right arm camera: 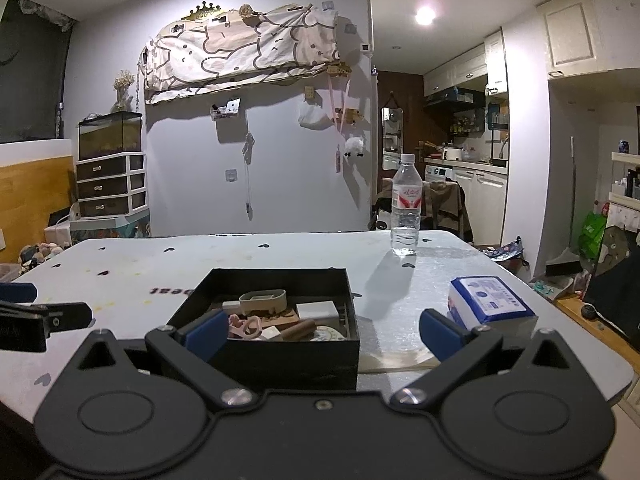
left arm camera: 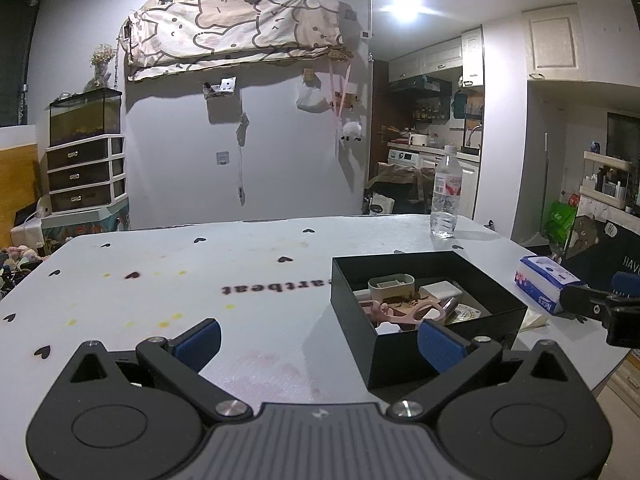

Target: Organize rigid objects

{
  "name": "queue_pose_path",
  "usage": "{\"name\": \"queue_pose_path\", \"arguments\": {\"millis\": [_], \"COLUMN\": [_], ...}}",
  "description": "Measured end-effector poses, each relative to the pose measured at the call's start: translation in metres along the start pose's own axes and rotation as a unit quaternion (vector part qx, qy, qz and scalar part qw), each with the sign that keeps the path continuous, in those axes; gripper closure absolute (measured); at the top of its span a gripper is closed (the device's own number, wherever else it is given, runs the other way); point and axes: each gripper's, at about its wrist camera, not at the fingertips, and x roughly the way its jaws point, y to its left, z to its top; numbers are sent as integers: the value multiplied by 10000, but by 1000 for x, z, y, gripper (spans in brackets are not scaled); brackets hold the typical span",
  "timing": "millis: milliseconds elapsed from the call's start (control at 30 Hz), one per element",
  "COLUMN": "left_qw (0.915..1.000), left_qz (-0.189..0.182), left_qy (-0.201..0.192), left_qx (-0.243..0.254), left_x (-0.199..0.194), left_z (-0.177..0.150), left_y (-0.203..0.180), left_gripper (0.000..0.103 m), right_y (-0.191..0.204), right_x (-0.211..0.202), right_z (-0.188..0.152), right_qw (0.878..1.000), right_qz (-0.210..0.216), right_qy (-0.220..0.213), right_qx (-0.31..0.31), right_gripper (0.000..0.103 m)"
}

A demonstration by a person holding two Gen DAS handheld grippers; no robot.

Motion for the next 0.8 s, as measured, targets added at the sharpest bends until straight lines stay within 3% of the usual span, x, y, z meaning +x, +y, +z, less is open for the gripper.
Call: {"name": "queue_pose_path", "arguments": {"millis": [800], "left_qw": [10000], "left_qz": [29], "left_qy": [5], "left_qx": [-36], "left_x": [-4], "left_z": [0], "left_y": [3], "left_gripper": [0], "right_y": [2], "right_x": [-1], "right_z": [1], "right_qw": [10000], "right_qz": [22], "right_qy": [5], "right_qx": [-28], "right_gripper": [0]}}
